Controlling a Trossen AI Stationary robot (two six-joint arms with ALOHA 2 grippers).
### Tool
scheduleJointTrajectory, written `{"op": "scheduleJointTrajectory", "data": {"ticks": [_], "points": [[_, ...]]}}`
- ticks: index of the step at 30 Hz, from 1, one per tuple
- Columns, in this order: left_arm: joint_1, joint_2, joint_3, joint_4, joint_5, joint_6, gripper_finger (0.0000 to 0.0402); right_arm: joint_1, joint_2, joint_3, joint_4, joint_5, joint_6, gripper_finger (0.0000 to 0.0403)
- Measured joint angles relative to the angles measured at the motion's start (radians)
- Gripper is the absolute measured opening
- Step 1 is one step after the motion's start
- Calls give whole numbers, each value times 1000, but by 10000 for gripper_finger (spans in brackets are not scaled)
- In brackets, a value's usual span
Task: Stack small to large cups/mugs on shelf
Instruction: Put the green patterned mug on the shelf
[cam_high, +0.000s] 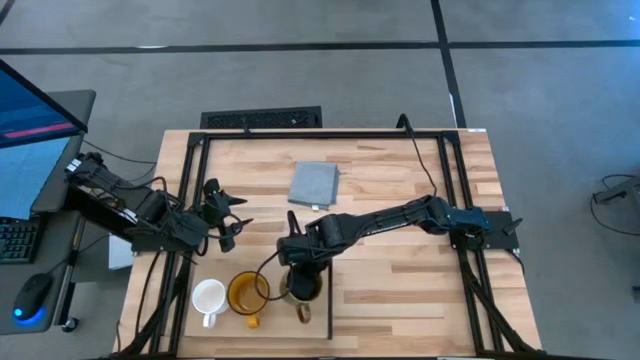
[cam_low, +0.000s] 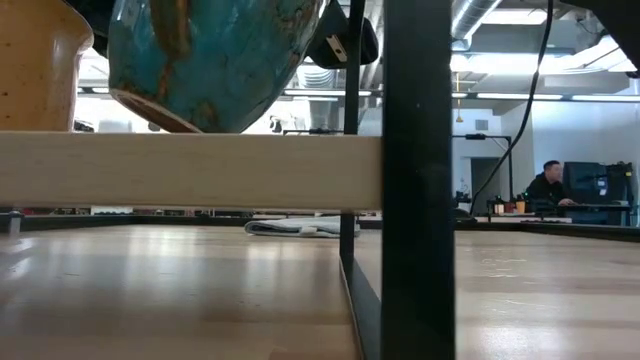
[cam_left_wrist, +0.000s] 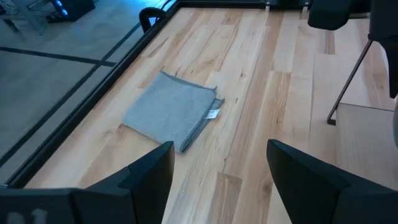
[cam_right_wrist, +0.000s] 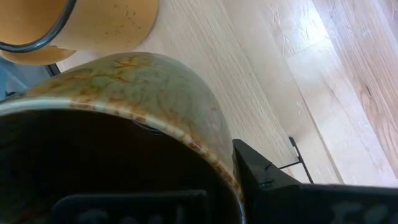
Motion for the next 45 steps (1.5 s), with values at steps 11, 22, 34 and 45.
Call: {"op": "scheduleJointTrajectory", "data": {"ticks": [11, 22, 34, 45], "points": [[0, 0, 0, 0, 0, 0, 247, 0, 0, 0, -4, -4, -1, 41], [0, 0, 0, 0, 0, 0, 247, 0, 0, -1, -3, -4, 0, 59], [0, 0, 0, 0, 1, 0, 247, -1, 0, -1, -4, -35, -6, 53], [0, 0, 0, -1, 1, 0, 247, -15, 0, -1, -4, -54, -7, 55]]}}
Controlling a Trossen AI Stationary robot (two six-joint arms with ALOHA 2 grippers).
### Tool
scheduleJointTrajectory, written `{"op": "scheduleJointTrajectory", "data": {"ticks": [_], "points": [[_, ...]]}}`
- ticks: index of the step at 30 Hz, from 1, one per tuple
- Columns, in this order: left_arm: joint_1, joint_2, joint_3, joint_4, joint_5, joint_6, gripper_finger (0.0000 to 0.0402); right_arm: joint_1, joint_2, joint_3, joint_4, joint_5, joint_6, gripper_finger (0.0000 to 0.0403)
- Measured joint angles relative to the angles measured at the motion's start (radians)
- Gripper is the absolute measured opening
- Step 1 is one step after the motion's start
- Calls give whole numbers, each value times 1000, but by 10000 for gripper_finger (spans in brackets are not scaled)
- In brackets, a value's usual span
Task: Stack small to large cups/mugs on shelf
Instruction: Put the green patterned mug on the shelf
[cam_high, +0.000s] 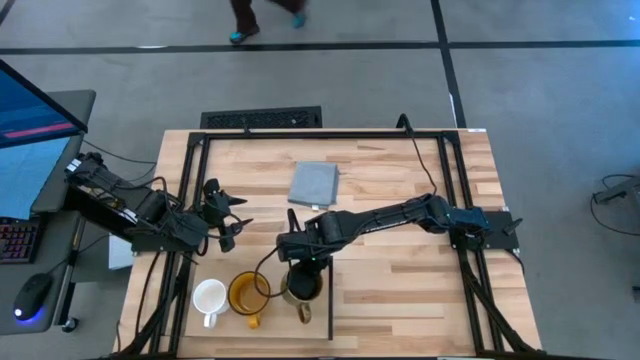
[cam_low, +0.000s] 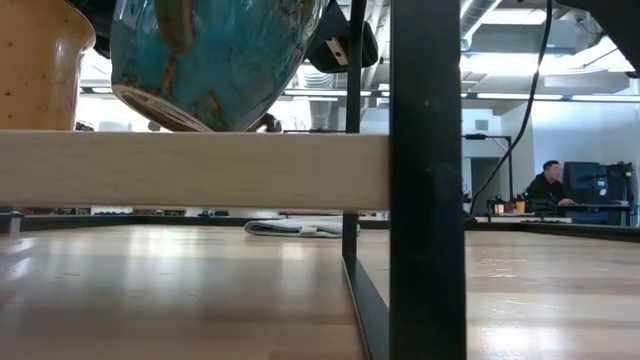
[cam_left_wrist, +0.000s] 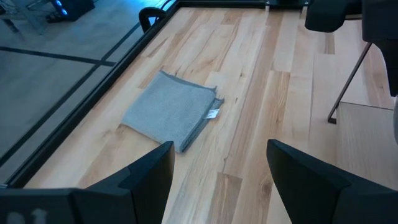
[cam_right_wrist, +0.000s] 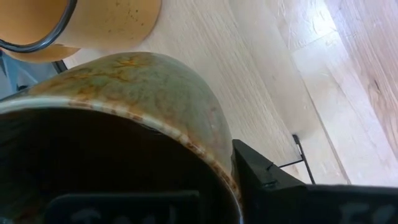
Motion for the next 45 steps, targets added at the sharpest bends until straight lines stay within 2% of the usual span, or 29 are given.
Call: {"op": "scheduleJointTrajectory", "data": {"ticks": [12, 45], "points": [[0, 0, 0, -2, 43, 2, 247, -4, 0, 0, 2, -6, -1, 56], [0, 0, 0, -6, 42, 4, 247, -5, 0, 0, 15, -10, -27, 56]]}}
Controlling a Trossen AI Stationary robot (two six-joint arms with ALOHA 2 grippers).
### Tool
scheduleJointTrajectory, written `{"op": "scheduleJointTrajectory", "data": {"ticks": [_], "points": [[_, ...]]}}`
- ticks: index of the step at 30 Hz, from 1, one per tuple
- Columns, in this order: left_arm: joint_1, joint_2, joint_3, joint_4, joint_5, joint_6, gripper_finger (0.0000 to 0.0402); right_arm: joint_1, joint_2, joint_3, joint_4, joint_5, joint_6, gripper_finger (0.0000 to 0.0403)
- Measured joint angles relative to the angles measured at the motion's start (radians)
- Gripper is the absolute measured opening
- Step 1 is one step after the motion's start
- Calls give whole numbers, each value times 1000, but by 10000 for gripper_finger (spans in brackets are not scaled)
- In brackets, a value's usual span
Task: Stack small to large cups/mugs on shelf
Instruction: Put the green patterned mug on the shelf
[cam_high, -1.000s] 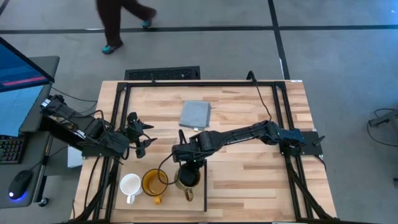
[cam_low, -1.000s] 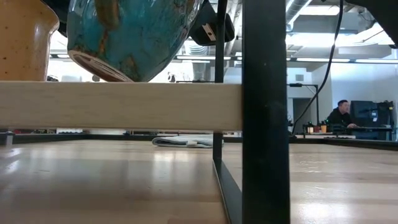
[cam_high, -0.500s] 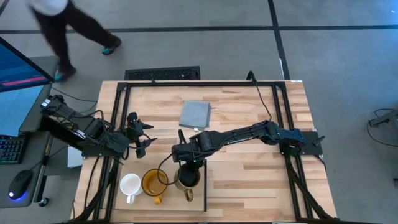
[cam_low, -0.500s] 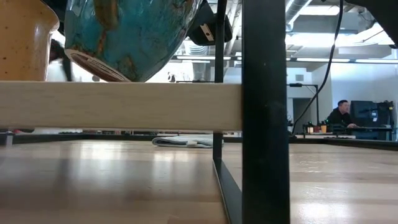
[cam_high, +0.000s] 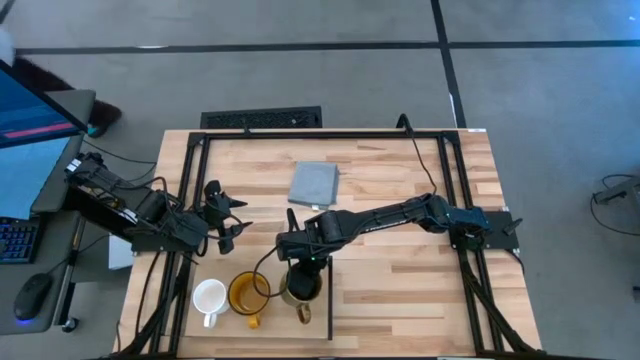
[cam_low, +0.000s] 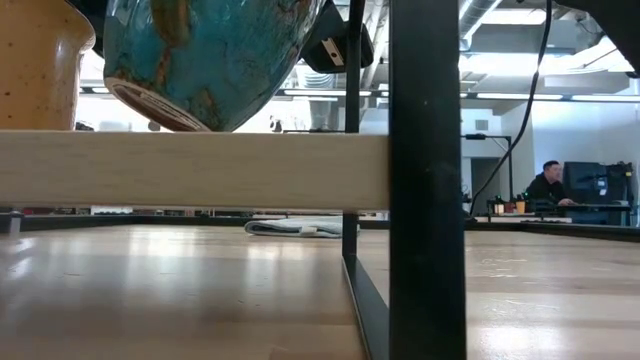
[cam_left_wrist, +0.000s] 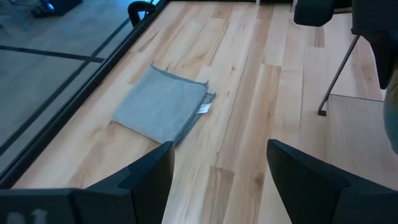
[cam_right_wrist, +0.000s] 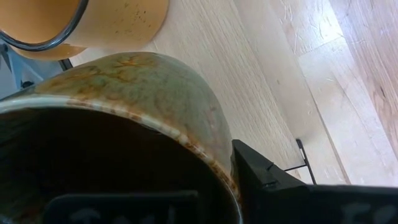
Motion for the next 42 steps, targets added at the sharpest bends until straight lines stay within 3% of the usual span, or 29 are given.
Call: {"op": "scheduleJointTrajectory", "data": {"ticks": [17, 42], "points": [[0, 0, 0, -10, 0, 0, 247, -9, 0, 0, 6, -1, 0, 93], [0, 0, 0, -18, 1, 0, 247, -14, 0, 0, 5, -19, 9, 95]]}}
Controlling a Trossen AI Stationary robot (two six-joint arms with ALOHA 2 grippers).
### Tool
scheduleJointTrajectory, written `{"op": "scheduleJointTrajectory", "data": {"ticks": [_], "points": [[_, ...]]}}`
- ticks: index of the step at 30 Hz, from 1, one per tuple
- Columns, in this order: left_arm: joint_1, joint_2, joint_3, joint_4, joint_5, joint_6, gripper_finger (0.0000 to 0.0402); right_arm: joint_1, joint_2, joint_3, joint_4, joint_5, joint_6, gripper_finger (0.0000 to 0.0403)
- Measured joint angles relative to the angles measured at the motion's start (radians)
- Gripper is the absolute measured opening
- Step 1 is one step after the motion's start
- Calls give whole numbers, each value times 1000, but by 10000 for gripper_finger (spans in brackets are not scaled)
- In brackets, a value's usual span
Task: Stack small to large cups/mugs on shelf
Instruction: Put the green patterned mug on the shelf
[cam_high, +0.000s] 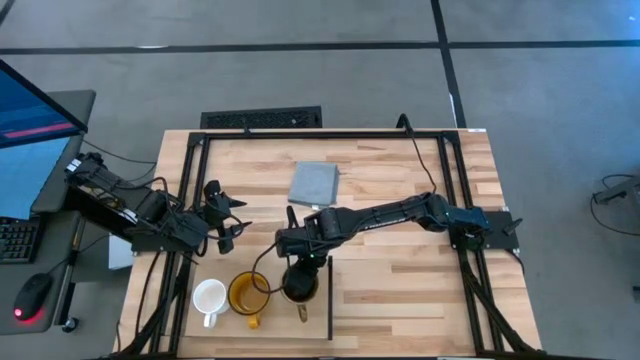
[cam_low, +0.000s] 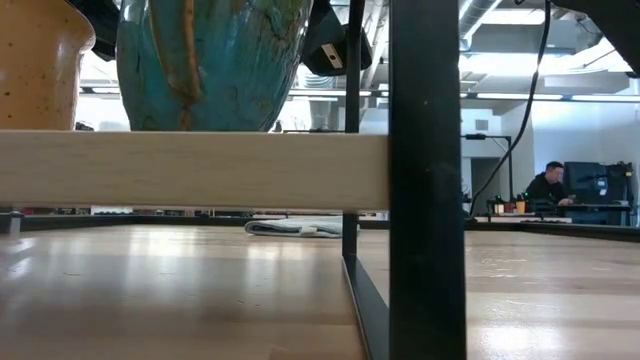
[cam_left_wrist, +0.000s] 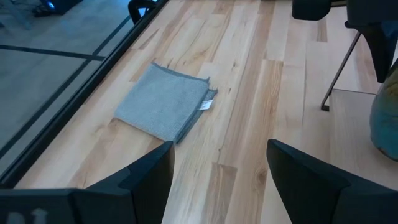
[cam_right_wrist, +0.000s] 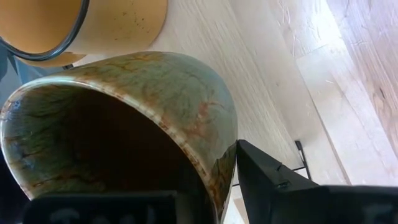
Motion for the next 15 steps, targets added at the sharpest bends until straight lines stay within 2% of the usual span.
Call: {"op": "scheduleJointTrajectory", "data": {"ticks": [15], "points": [[0, 0, 0, 1, 4, -2, 247, 0, 0, 0, 0, -11, 0, 96]]}}
